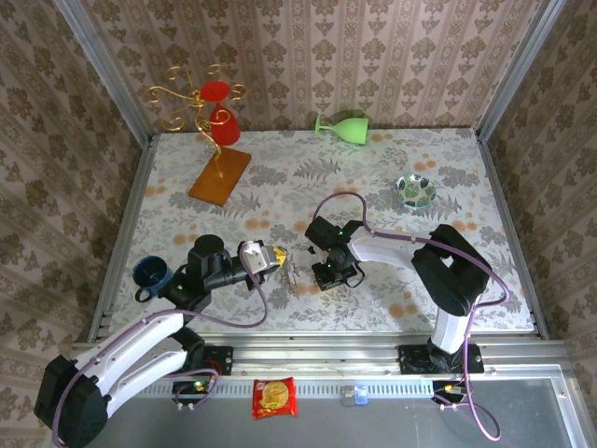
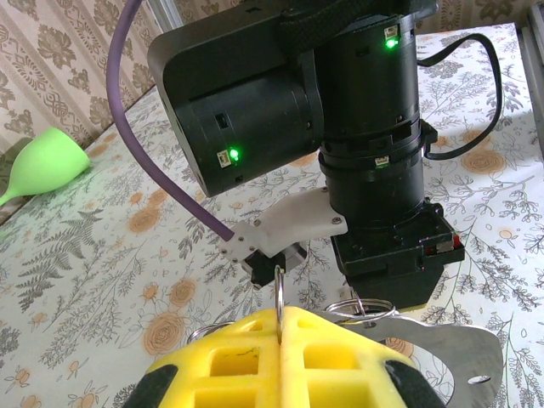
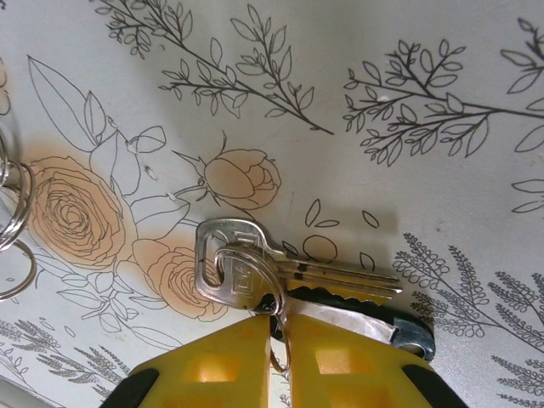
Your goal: Put the keys on the keyring
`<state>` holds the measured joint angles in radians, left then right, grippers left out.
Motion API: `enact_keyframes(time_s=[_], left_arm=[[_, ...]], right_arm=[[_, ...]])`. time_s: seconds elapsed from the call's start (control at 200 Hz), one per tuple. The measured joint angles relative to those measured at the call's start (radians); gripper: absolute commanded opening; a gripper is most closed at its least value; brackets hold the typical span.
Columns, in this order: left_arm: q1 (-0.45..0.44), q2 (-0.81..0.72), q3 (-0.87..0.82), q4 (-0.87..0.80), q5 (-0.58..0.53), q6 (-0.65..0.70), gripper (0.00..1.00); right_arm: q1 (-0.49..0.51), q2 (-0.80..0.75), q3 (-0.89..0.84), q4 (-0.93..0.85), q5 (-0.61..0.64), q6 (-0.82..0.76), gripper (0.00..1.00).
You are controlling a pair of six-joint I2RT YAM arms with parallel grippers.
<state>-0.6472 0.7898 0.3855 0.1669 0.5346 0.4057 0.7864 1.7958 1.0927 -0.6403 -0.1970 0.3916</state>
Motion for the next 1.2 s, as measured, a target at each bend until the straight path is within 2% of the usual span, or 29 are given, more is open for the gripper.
enact_keyframes(time_s=[0.41, 0.575, 0.725, 0.86, 1.2], left_arm=[[0.0, 0.0, 0.0, -0.003, 0.0, 0.0, 0.0], [0.0, 0.0, 0.0, -0.003, 0.0, 0.0, 0.0], [0.0, 0.0, 0.0, -0.003, 0.0, 0.0, 0.0], [0.0, 0.0, 0.0, -0.004, 0.0, 0.0, 0.0], [0.0, 0.0, 0.002, -0.018, -0.016, -0.001, 0.0]], right_arm=[[0.0, 0.0, 0.002, -0.001, 0.0, 0.0, 0.14], [0.0, 0.0, 0.006, -0.012, 0.0, -0.001, 0.09], [0.0, -0.001, 0.015, -0.026, 0.002, -0.01, 0.0], [0.0, -0.008, 0.035, -0.058, 0.01, -0.027, 0.0], [0.004, -0.216, 0.071, -0.112, 0.12, -0.197, 0.0]])
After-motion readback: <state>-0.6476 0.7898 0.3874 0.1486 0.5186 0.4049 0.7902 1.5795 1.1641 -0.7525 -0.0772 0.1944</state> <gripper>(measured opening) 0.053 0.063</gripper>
